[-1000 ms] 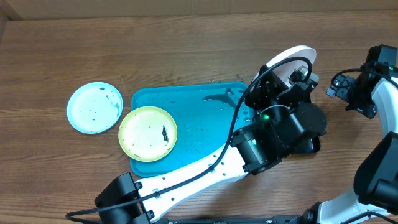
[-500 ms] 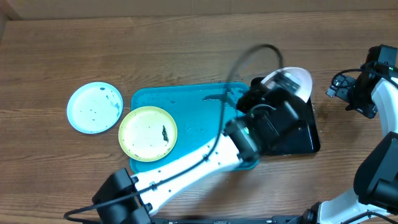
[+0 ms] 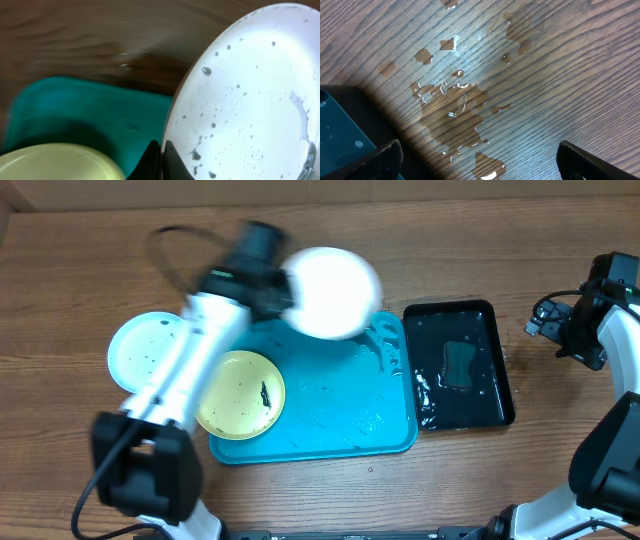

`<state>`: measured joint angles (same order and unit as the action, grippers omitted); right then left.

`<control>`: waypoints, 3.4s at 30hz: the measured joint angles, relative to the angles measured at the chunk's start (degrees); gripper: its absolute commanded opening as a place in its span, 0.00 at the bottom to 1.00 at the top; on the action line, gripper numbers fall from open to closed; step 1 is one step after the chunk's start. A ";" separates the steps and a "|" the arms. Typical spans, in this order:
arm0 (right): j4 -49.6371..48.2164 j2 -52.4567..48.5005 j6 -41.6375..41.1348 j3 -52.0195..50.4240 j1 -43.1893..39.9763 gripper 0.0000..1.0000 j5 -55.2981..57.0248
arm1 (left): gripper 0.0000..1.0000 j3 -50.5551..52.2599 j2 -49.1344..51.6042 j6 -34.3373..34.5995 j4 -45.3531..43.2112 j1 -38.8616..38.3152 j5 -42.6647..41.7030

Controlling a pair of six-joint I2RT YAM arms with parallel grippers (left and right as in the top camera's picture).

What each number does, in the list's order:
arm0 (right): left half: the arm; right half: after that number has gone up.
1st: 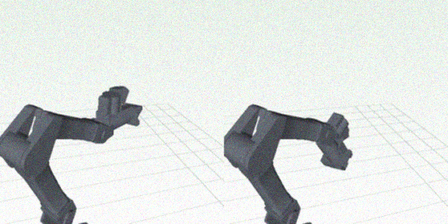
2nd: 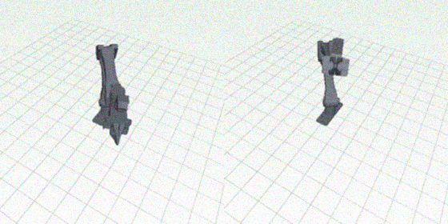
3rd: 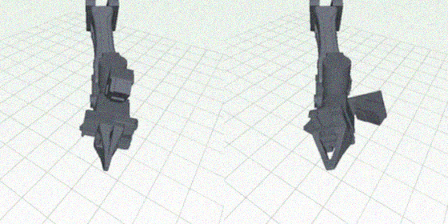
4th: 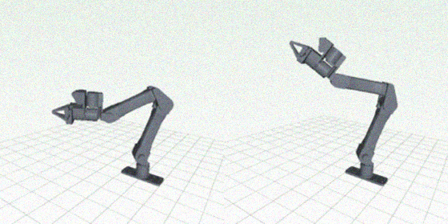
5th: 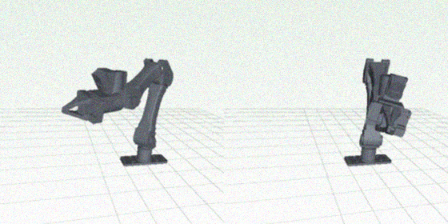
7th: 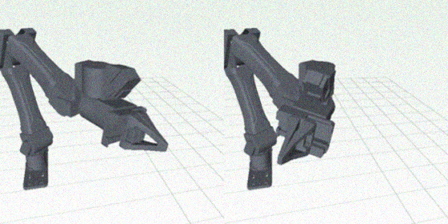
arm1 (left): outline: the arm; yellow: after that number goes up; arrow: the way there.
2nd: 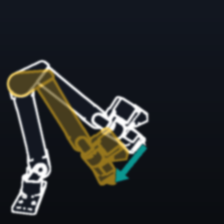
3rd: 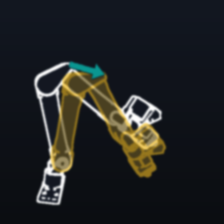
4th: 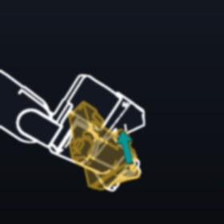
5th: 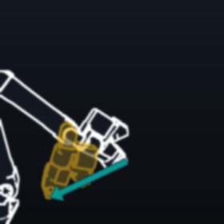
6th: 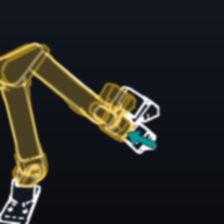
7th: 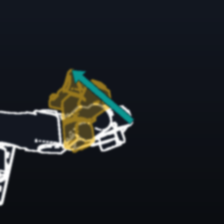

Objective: Clean dirty plates on tray and stack at the side
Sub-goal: 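Lift the white plate with the left gripper and stack it on the light blue plate, then move the left gripper to the yellow plate rim and slide it to tray center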

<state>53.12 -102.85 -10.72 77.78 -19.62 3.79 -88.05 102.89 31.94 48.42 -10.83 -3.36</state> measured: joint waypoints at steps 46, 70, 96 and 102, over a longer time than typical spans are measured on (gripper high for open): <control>-0.04 0.00 0.02 0.00 0.00 1.00 0.00 | 0.69 3.34 -0.46 -15.52 22.27 37.75 -18.43; -0.02 0.00 0.00 0.00 0.00 1.00 0.00 | 0.40 19.32 -0.50 -17.33 13.79 19.21 5.81; -0.02 0.00 0.02 0.00 0.00 1.00 0.00 | 0.12 22.73 -0.50 -16.65 11.41 19.10 0.11; -0.02 0.00 0.02 0.00 0.00 1.00 0.00 | 0.09 26.32 -0.50 -16.65 8.02 16.22 -3.37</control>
<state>53.10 -102.85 -10.70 77.78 -19.62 3.79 -61.73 102.39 15.29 56.45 5.39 -6.72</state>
